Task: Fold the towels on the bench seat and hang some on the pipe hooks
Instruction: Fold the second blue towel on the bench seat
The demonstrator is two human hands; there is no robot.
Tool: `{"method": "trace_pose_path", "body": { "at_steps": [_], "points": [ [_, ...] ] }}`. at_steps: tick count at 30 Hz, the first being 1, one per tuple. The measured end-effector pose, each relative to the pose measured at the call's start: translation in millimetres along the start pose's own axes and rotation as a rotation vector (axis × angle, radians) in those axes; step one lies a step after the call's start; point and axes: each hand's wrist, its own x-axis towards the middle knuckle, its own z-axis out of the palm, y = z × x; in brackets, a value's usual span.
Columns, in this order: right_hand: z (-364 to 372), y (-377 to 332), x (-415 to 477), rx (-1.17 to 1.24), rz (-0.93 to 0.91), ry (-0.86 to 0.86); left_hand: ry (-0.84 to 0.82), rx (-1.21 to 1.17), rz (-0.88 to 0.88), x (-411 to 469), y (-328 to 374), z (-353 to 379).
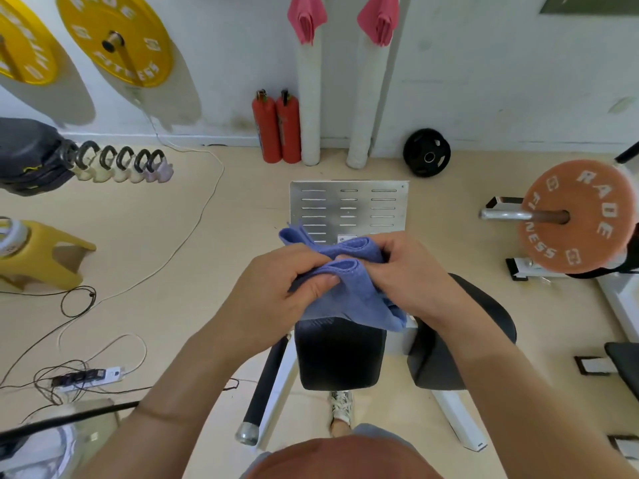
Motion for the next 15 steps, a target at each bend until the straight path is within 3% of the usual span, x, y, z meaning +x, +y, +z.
{"method": "trace_pose_path", "body": {
  "at_steps": [6, 10, 15],
  "points": [
    [0, -18, -3, 0.004, -0.027, -0.062, 0.208, 0.070, 0.010, 3, 8, -9],
    [-1, -26, -3, 0.095, -0.043, 0.037, 0.262, 0.069, -0.010, 4, 12, -14],
    [-1, -33, -5, 0.158, -0.049, 0.038, 0.246, 0.154, -0.002, 8, 16, -21]
  ]
}}
